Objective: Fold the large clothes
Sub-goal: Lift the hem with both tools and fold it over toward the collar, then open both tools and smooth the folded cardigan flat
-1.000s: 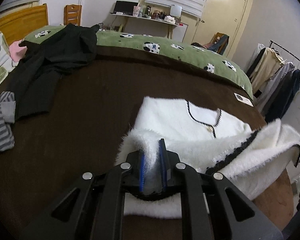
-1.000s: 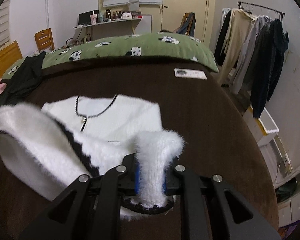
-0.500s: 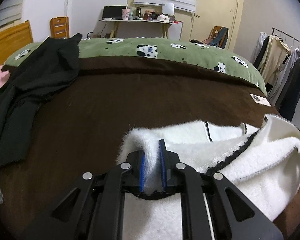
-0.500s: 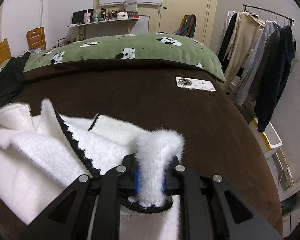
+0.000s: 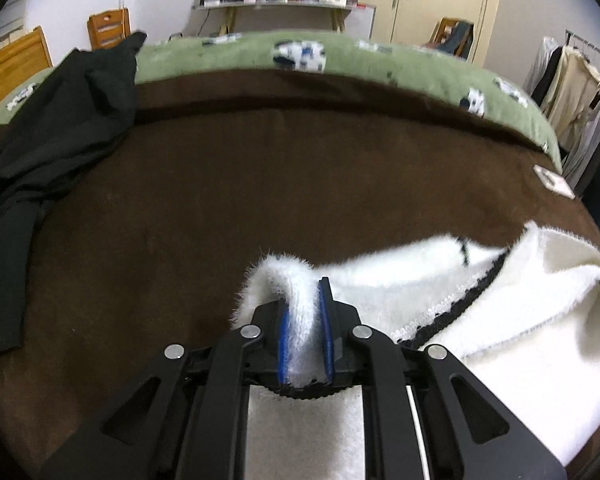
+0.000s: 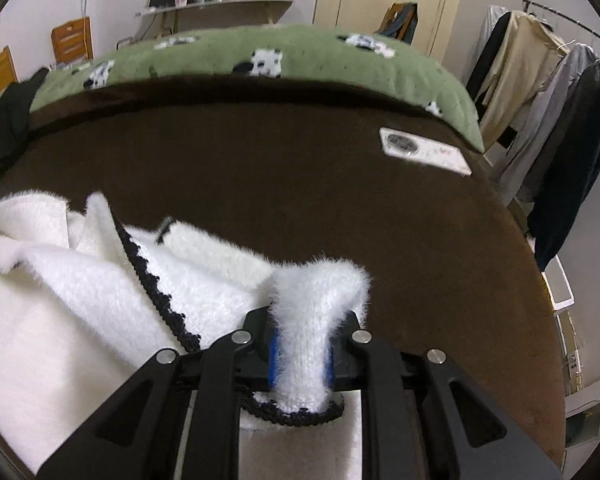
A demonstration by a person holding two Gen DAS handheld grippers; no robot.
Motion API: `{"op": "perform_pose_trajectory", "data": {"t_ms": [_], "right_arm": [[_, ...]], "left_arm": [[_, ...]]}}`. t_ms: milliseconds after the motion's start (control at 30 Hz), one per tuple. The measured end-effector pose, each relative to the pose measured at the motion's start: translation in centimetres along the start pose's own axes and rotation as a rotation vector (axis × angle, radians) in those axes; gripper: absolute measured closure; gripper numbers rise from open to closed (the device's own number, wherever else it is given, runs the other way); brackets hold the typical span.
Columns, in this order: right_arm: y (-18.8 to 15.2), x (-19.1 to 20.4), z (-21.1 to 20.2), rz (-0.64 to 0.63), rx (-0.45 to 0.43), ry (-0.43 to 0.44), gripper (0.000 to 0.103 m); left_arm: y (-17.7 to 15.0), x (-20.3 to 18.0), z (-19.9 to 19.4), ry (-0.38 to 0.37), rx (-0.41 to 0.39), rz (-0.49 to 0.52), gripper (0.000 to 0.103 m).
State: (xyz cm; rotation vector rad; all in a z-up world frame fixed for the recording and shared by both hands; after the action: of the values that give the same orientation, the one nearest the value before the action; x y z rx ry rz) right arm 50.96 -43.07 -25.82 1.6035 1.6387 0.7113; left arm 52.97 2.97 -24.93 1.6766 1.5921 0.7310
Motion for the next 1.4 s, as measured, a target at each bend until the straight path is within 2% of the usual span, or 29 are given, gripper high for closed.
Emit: {"op": "perform_pose_trajectory", "data": {"t_ms": [267, 467, 567, 633, 667, 700, 867, 933, 967, 1000, 1033, 1100, 1167, 1267, 1400], "right_arm": [[-0.7, -0.6, 0.8, 0.041, 0.017, 0.012, 0.086], [-0.6, -1.1, 0.8, 0.111, 0.029, 0.022, 0.078], [-0.5, -1.1, 0.4, 0.13, 0.028, 0.024, 0.075], [-0.2, -1.0, 0.4, 0.133, 0.031, 0.024, 0.074], [-0.1, -0.9, 0.3, 0.133, 0.034, 0.024, 0.073], [0.0, -0.9, 0.2, 0.135, 0.035, 0.027, 0.072], [0.7, -0.9, -0.6, 0.162, 0.027, 0.043, 0.066], [1.0, -0.9, -1.0, 0.185, 0.028, 0.062, 0.055], [1.2, -0.9, -1.1, 0.196, 0.028, 0.079, 0.038], [1.6, -0.7, -1.4, 0.202, 0.023, 0.095, 0.013], [1.9, -0.6, -1.8, 0.181, 0.003, 0.063, 0.004], [3.1, -0.2, -3.4, 0.096, -0.069, 0.006, 0.005], [3.7, 0.0, -4.0, 0.076, -0.076, 0.011, 0.005], [3.9, 0.8, -4.4, 0.043, -0.076, 0.03, 0.005], [2.8, 2.3, -3.5, 0.025, -0.03, 0.054, 0.005]], "left_arm": [[-0.2, 0.1, 0.3, 0.004, -0.006, 0.004, 0.086], [-0.1, 0.4, 0.2, -0.016, -0.002, -0.021, 0.079], [0.2, 0.0, 0.1, -0.028, 0.006, -0.014, 0.053], [0.9, -0.1, -0.3, 0.008, -0.02, 0.003, 0.013], [1.4, 0.1, -0.7, 0.023, -0.044, 0.006, 0.01], [2.0, 0.3, -1.1, 0.022, -0.065, -0.008, 0.01], [3.5, 1.4, -1.9, 0.043, -0.065, -0.06, 0.008], [3.8, 1.3, -2.5, 0.037, -0.07, -0.05, 0.007], [3.9, 1.1, -2.8, 0.036, -0.074, -0.039, 0.007], [3.9, 0.9, -3.0, 0.035, -0.077, -0.029, 0.007], [3.9, 0.5, -3.3, 0.033, -0.077, -0.008, 0.006], [3.8, -0.3, -3.4, 0.027, -0.069, 0.028, 0.006], [3.6, -1.0, -3.5, 0.017, -0.059, 0.049, 0.006], [3.2, -2.2, -3.4, 0.009, -0.043, 0.07, 0.006], [2.0, -3.6, -2.4, -0.024, 0.008, 0.061, 0.006]]}}
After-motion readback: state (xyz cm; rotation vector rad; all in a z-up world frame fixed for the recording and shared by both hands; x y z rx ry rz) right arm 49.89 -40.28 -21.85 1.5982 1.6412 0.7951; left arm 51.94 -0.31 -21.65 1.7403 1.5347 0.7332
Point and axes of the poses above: each gripper's, at about its wrist camera, not at the fingertips, and z roughly the way its jaws point, x to its left, y to its top, the point moved 4 cm from there along z, roughly the way its jaws point, and after that the axes turned 14 degrees about -x, right-handed, at the moved point
